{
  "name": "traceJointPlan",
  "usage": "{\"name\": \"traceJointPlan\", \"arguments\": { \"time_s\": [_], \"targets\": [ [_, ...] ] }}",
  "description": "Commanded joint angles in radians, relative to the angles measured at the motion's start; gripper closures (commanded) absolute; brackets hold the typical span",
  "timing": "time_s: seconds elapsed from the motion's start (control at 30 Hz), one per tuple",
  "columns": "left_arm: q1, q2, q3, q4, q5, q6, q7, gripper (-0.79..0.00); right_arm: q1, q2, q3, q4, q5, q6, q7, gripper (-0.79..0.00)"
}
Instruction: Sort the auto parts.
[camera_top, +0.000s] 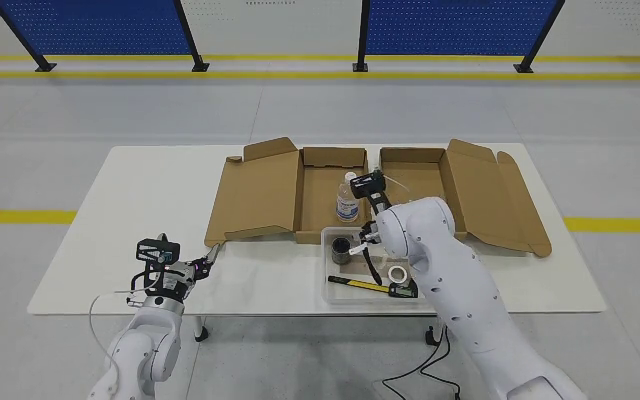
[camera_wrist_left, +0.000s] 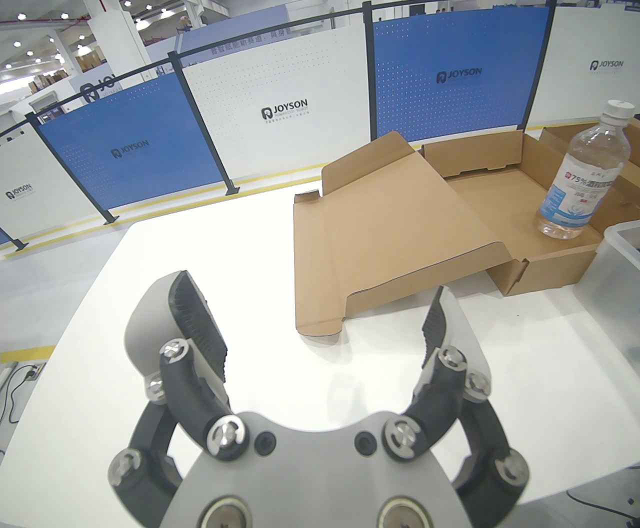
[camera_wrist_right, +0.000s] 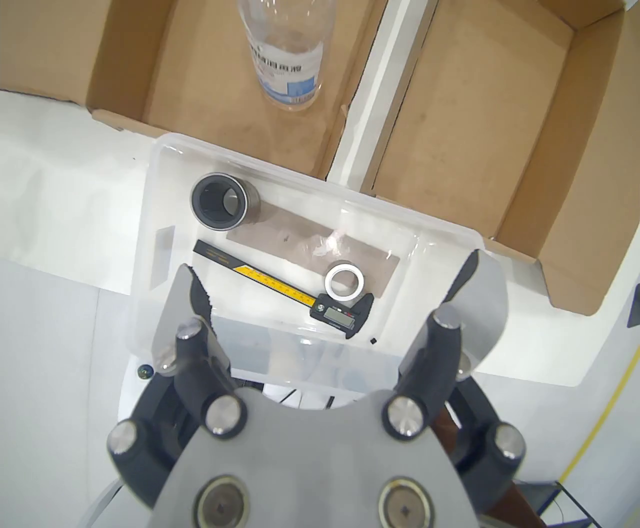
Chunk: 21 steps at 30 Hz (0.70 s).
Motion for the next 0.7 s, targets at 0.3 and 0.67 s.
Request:
{"name": "traceJointPlan", "arguments": {
  "time_s": [0.3,0.67],
  "targets": [
    [0.000,0.000,0.000,0.000,0.000,0.000,0.000,-0.785,0.011,-0.029,-0.047,0.163,0.055,0.013,-0.089,-0.579],
    [0.000,0.000,0.000,0.000,0.000,0.000,0.000,-0.785,0.041,-0.054,-0.066,0.284,0.113,0.002,-0.172,-0.542]
  ]
}}
